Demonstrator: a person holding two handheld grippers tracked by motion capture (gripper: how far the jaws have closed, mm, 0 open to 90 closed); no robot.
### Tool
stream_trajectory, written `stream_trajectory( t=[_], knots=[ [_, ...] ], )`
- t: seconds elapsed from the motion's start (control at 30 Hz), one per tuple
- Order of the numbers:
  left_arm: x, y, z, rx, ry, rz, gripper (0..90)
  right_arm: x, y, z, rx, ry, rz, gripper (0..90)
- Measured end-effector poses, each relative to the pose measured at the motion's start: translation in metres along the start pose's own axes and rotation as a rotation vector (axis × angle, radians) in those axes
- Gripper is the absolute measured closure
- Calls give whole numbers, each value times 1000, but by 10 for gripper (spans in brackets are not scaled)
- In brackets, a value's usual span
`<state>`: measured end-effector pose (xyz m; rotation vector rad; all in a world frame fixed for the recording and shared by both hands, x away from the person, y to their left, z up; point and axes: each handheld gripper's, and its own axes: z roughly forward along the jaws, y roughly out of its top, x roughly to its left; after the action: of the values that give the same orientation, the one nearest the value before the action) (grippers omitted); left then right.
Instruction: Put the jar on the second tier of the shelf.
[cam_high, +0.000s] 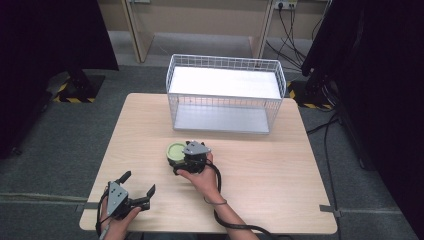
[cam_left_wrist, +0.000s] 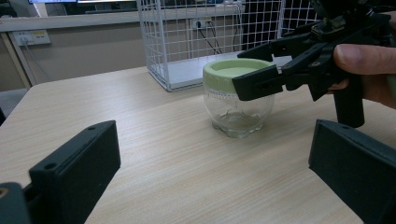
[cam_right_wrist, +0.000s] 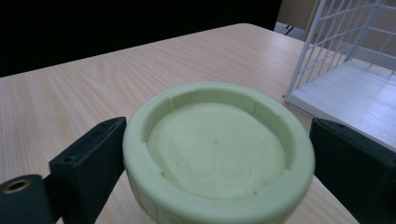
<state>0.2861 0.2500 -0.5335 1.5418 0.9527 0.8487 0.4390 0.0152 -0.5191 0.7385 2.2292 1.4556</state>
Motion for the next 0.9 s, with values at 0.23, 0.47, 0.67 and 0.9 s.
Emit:
stream_trajectory(
  t=[0.23,0.47,0.67,0.9],
  knots=[
    [0,0,0,1,-2,1,17,1,-2,4,-11,-2,6,108],
    [0,0,0,0,-2,0,17,4,-4,3,-30,-14,16,114],
    [0,0,0,-1,-2,0,17,7,-5,-3,-49,-27,22,115],
    [0,0,0,0,-1,2,17,11,0,-15,-87,-39,22,115]
  ],
)
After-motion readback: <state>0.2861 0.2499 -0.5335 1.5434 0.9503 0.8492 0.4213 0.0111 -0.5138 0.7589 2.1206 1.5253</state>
